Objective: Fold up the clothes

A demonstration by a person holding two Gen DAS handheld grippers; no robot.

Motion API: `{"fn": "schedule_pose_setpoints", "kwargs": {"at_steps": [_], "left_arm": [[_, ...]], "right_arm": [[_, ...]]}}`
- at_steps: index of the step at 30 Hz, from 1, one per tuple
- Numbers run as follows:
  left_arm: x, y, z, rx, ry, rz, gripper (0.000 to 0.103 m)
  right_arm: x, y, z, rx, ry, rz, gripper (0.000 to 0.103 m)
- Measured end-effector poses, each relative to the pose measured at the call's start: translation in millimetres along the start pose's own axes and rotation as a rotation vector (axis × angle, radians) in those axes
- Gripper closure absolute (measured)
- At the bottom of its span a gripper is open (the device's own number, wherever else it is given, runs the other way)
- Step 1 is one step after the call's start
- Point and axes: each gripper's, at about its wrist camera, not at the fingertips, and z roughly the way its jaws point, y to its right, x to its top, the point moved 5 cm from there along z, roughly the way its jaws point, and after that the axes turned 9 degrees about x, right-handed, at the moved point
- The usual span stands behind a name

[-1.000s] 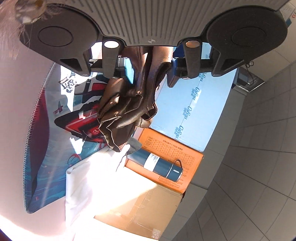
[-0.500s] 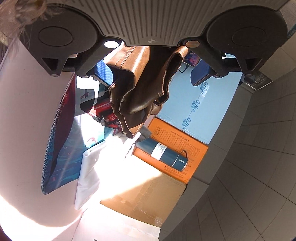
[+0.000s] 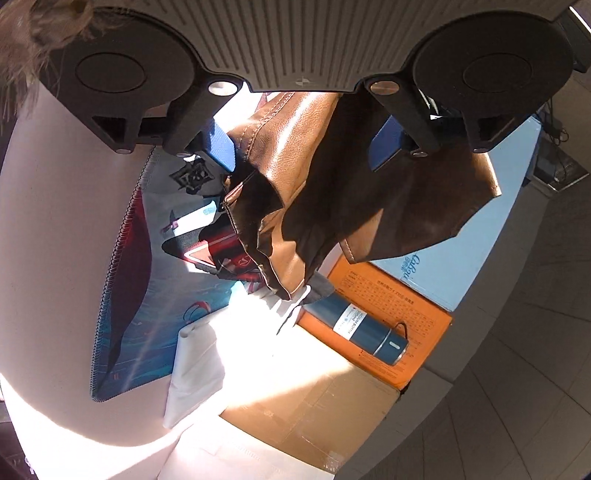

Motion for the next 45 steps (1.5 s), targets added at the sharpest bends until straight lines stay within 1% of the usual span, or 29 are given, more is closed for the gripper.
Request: {"fn": "schedule_pose_setpoints", "kwargs": {"at_steps": [1,2,3,5,7,10,12,15,17,18,19,21,22,23,25,26,27,28,29,31,32,34,37,38,40,41,42,44,45], "left_arm": [[2.5,-5.9,-2.6,0.014,0.013,-0.021,0.094],[5.0,-11.9,-5.2,0.029,0.026,-0.041,0.095],[7.5,-17.8,-7.8,0.043,0.040,-0.062,0.096],[12.5,-29.8,-13.1,0.071,0.066,-0.103,0.096],[17.4,-41.8,-18.6,0.100,0.093,-0.144,0.099],[20.2,-71.2,-37.4,0.170,0.132,-0.225,0.099],[21.0,-92.7,-52.0,0.221,0.158,-0.282,0.099],[15.0,-120.4,-74.7,0.290,0.178,-0.343,0.099],[2.4,-129.6,-85.0,0.317,0.150,-0.348,0.097],[-5.5,-132.6,-88.6,0.325,0.124,-0.352,0.094],[-13.8,-134.9,-91.1,0.332,0.088,-0.357,0.091],[-30.6,-141.7,-93.9,0.331,0.013,-0.385,0.089],[-36.6,-146.9,-96.0,0.335,-0.013,-0.409,0.080],[-39.7,-151.7,-99.3,0.353,-0.026,-0.429,0.073],[-43.0,-162.4,-107.8,0.393,-0.025,-0.456,0.034],[-43.9,-167.2,-112.2,0.416,-0.022,-0.456,0.028],[-44.4,-170.8,-115.9,0.442,-0.023,-0.440,0.023],[-44.9,-174.3,-119.6,0.468,-0.024,-0.424,0.019],[-44.7,-176.7,-123.6,0.495,-0.023,-0.401,0.016],[-40.6,-176.2,-131.4,0.548,-0.012,-0.324,0.011],[-35.6,-173.1,-133.8,0.557,0.001,-0.266,0.010],[-24.7,-166.9,-136.4,0.564,0.023,-0.152,0.002],[-2.5,-160.3,-126.8,0.509,0.029,-0.008,0.002],[5.0,-160.2,-119.4,0.471,0.020,0.007,0.001],[19.7,-162.5,-99.2,0.401,-0.013,0.015,0.000],[24.4,-165.0,-85.8,0.383,-0.038,0.020,0.000],[26.5,-168.3,-72.2,0.374,-0.065,0.024,0.000],[28.2,-175.6,-45.6,0.361,-0.120,0.028,0.000],[23.9,-180.7,-36.9,0.359,-0.139,0.015,0.000]], "right_arm": [[-3.8,-3.3,8.5,-0.022,-0.025,-0.027,0.068],[-6.5,-7.3,16.5,-0.025,-0.048,-0.068,0.084],[-9.3,-13.3,24.3,-0.017,-0.063,-0.132,0.086],[-12.7,-30.0,33.8,-0.001,-0.053,-0.303,0.090],[-12.5,-49.0,42.0,0.015,-0.019,-0.459,0.091],[-0.6,-70.1,52.9,0.035,0.033,-0.602,0.093],[11.9,-75.9,57.7,0.020,0.067,-0.646,0.094],[34.4,-73.4,59.6,0.005,0.085,-0.640,0.094],[40.3,-71.3,57.7,0.012,0.078,-0.659,0.094],[39.3,-69.7,57.6,0.018,0.057,-0.669,0.094],[38.3,-68.0,57.6,0.024,0.035,-0.678,0.094],[35.1,-63.7,57.3,0.028,-0.009,-0.696,0.094],[31.8,-59.2,57.2,0.014,-0.033,-0.694,0.094],[30.0,-54.0,57.2,-0.002,-0.054,-0.681,0.093],[30.1,-39.7,55.3,-0.054,-0.075,-0.614,0.085],[31.7,-32.3,52.9,-0.087,-0.075,-0.570,0.068],[34.4,-26.4,47.5,-0.112,-0.066,-0.525,0.048],[36.9,-20.9,39.9,-0.119,-0.055,-0.478,0.041],[38.4,-16.8,32.6,-0.117,-0.052,-0.437,0.037],[38.0,-13.3,19.4,-0.085,-0.077,-0.372,0.035],[37.1,-11.7,13.4,-0.068,-0.092,-0.336,0.030],[32.7,-10.2,9.1,-0.032,-0.141,-0.264,0.029],[24.3,-11.8,15.8,0.009,-0.218,-0.190,0.029],[21.9,-12.4,20.3,0.012,-0.232,-0.180,0.029],[18.0,-13.8,34.3,-0.027,-0.238,-0.198,0.031],[16.3,-14.5,41.5,-0.051,-0.239,-0.212,0.039],[15.2,-15.2,48.1,-0.070,-0.239,-0.228,0.058],[12.8,-16.4,61.6,-0.098,-0.240,-0.255,0.082],[11.2,-17.2,67.9,-0.094,-0.242,-0.260,0.086]]}}
